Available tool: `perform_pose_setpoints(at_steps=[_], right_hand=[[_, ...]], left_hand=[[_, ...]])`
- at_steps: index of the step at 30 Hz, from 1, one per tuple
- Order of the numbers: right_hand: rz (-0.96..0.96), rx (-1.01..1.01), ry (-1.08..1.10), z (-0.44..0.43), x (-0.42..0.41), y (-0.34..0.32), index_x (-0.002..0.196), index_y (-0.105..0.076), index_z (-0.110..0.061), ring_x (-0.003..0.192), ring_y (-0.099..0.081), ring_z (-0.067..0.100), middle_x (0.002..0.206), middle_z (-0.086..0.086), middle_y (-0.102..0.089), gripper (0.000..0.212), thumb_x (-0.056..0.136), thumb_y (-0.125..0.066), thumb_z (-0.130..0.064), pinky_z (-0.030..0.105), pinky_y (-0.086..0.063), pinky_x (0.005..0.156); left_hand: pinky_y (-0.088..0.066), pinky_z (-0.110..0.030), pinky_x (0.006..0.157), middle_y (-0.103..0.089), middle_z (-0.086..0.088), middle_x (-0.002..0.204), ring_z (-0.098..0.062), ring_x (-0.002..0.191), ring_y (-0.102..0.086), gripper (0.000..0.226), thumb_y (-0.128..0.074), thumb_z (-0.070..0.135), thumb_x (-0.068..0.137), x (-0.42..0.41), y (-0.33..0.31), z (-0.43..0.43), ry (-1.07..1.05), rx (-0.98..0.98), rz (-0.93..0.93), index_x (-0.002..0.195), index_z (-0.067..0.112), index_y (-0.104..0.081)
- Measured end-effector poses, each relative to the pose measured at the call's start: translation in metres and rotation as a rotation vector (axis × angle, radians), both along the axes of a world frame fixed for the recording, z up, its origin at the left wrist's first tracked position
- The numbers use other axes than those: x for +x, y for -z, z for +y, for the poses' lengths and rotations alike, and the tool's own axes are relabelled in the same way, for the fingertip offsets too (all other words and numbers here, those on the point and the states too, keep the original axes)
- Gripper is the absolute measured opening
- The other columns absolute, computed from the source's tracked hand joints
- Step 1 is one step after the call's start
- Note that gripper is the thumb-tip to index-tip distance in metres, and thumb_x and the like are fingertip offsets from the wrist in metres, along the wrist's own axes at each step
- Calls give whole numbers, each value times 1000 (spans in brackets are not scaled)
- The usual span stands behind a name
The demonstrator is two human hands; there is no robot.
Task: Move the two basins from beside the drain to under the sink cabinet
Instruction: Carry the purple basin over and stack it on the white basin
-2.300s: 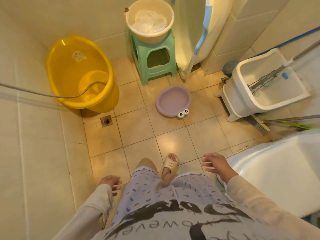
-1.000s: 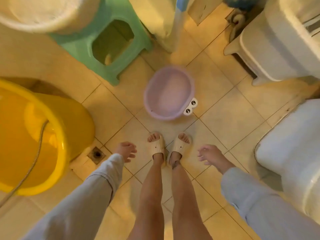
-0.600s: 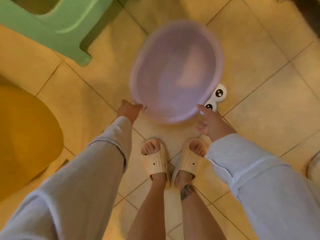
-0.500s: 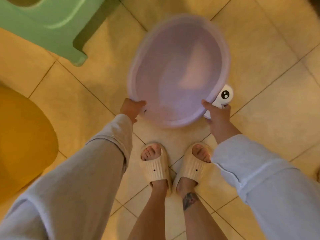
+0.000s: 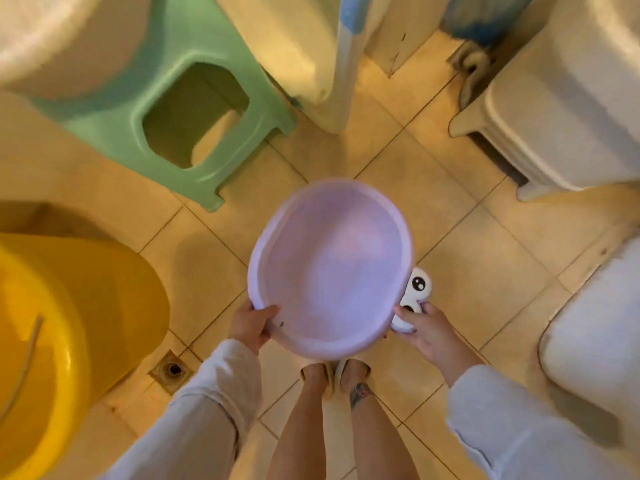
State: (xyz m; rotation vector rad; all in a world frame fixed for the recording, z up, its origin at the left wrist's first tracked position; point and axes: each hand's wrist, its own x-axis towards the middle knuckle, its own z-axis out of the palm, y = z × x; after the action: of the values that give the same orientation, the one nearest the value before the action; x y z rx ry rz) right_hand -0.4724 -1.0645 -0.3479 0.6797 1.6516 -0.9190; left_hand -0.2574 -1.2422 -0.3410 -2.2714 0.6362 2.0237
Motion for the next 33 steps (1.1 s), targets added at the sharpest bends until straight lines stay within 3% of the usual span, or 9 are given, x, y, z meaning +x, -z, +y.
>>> perform_pose_setpoints(at_steps=[4,10,12,14,19,24,28,31,33], right_hand=[[-41,-47,-115,26,14,-119,127,-52,1,107,-57,28,128,18,-59,43,85,-62,0,40,-51,81],[2,-139,-120,63,24,-261,125,-52,5,103,-58,30,112,16,-60,42,84,-61,5,43,-49,91],[39,-175,-114,76,25,-293,126,-52,6,102,-58,30,107,14,-61,43,84,-61,6,41,-50,87],[69,-213,-72,92,27,-315,126,-51,7,100,-59,30,111,17,-61,44,84,-60,8,37,-53,80],[159,-259,59,128,40,-349,127,-49,8,96,-61,28,112,18,-62,45,83,-60,8,31,-55,74],[224,-260,262,154,74,-360,121,-53,3,93,-62,27,116,20,-61,40,82,-62,9,24,-59,61],[255,-241,451,167,119,-363,112,-58,4,93,-63,30,113,22,-64,33,79,-65,9,27,-58,64],[262,-228,594,172,153,-364,108,-61,2,80,-67,23,97,13,-69,30,79,-66,7,27,-57,57],[277,-200,676,176,176,-361,101,-63,-4,71,-67,15,90,8,-70,24,79,-67,5,22,-54,51]], left_hand=[[-49,-40,70,-62,-14,101,-25,76,-59,49,-58,-5,83,24,-112,11,-36,-19,-18,130,3,-49],[-51,-48,81,-55,-25,130,-35,100,-54,54,-61,-5,80,26,-254,22,15,-70,36,132,3,-49],[-55,-46,70,-60,-23,120,-34,95,-57,51,-61,-5,81,21,-287,26,41,-91,61,130,3,-50],[-57,-36,56,-63,-15,95,-30,79,-59,48,-60,-4,82,14,-313,32,93,-125,102,129,3,-51],[-57,-27,49,-61,-9,84,-25,71,-58,48,-57,-5,84,1,-344,47,205,-158,225,131,2,-47],[-54,-25,38,-59,-24,109,-27,68,-53,55,-53,-9,85,-12,-344,49,303,-117,254,138,-1,-41],[-50,-31,41,-62,-28,107,-25,58,-55,55,-54,-8,85,-25,-345,41,528,-139,218,138,-3,-39],[-45,-18,31,-61,-22,85,-14,35,-59,52,-56,-5,85,-36,-347,39,697,-145,210,135,-4,-42],[-48,-18,33,-64,-20,90,-20,49,-60,53,-59,-3,83,-44,-344,41,797,-118,207,134,-2,-45]])
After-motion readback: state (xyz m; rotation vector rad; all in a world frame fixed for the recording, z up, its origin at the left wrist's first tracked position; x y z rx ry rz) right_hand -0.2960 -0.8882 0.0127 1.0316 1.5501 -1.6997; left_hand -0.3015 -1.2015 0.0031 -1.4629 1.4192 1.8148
